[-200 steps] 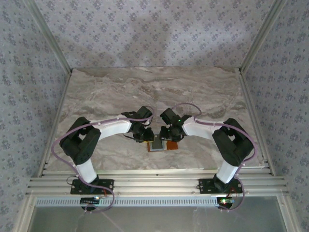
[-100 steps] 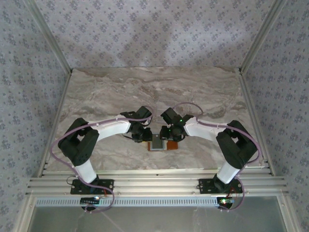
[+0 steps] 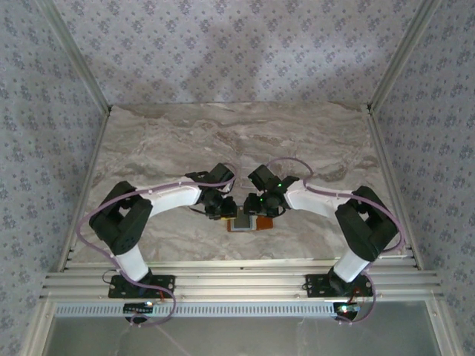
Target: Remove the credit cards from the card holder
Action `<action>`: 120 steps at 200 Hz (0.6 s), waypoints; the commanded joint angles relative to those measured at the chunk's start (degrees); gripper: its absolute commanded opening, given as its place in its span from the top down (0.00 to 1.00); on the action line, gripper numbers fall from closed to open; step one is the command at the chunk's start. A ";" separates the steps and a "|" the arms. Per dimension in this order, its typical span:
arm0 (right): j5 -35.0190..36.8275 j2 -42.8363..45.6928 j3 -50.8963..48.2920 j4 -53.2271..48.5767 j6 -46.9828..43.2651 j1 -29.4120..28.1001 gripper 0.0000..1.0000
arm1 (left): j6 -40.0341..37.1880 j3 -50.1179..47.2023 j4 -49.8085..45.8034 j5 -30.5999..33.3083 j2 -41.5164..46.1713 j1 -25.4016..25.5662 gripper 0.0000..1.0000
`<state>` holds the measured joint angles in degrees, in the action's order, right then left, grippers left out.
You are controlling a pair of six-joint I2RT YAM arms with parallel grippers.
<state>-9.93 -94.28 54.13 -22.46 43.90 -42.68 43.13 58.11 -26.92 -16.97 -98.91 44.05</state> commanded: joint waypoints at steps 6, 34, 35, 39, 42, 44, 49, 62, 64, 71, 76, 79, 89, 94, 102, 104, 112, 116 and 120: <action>-1.14 -2.23 -1.21 -0.52 -0.26 -0.30 0.60 | 0.78 -1.38 0.01 -0.64 -1.31 0.43 0.76; -0.28 -3.37 -0.87 -0.78 -0.47 -0.56 0.59 | 0.48 -1.59 -0.89 0.44 -1.19 0.44 0.78; -0.27 -3.41 -0.82 -0.85 -0.47 -0.61 0.59 | 0.47 -1.59 -0.96 0.44 -1.19 0.47 0.78; -0.12 -3.53 -0.72 -0.94 -0.43 -0.57 0.58 | 0.51 -1.64 -1.01 0.44 -1.20 0.44 0.78; 0.02 -3.62 -0.69 -1.10 -0.46 -0.63 0.58 | 0.47 -1.68 -1.07 0.46 -1.20 0.50 0.78; 0.12 -3.67 -0.63 -1.19 -0.48 -0.69 0.58 | 0.46 -1.68 -1.04 0.45 -1.19 0.42 0.78; 0.40 -3.88 -0.45 -1.47 -0.53 -0.72 0.58 | 0.54 -1.76 -0.97 0.43 -1.19 0.39 0.78; 1.55 -4.24 -0.09 -2.35 -0.65 -0.99 0.58 | 0.66 -1.77 -1.03 0.45 -1.12 0.39 0.78; 1.79 -4.31 0.01 -2.51 -0.66 -1.00 0.58 | 0.69 -1.77 -1.01 0.45 -1.11 0.37 0.78; 2.33 -4.54 0.18 -2.87 -0.74 -1.16 0.59 | 0.65 -1.82 -1.03 0.45 -1.02 0.44 0.78; 2.69 -4.64 0.19 -3.02 -0.73 -1.26 0.59 | 0.67 -1.86 -0.99 0.58 -0.97 0.47 0.78; 2.81 -4.68 0.25 -3.07 -0.71 -1.27 0.59 | 0.60 -1.86 -1.03 0.57 -0.94 0.45 0.78; 2.90 -4.84 0.15 -2.99 -0.61 -1.32 0.61 | 0.63 -1.79 -1.12 0.80 -0.93 0.49 0.78; 3.06 -4.86 0.04 -2.96 -0.53 -1.36 0.62 | 0.56 -1.76 -1.27 0.87 -0.93 0.40 0.78; 3.31 -4.91 0.00 -3.05 -0.46 -1.36 0.63 | 0.60 -1.77 -1.38 1.05 -0.94 0.44 0.77; 3.40 -4.87 -0.08 -3.15 -0.48 -1.38 0.63 | 0.58 -1.77 -1.36 1.06 -0.93 0.47 0.78; 3.79 -4.78 -0.11 -3.22 -0.48 -1.42 0.64 | 0.55 -1.77 -1.56 1.31 -0.89 0.40 0.78; 4.01 -4.77 -0.16 -3.22 -0.47 -1.41 0.64 | 0.61 -1.77 -1.67 1.47 -0.87 0.44 0.78; 4.19 -4.73 -0.16 -3.29 -0.46 -1.37 0.65 | 0.55 -1.84 -1.77 1.50 -0.77 0.40 0.78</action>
<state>-8.10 -96.82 54.28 -22.90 43.88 -43.55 43.38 57.58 -25.96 -17.47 -99.33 44.05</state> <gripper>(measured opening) 0.365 0.226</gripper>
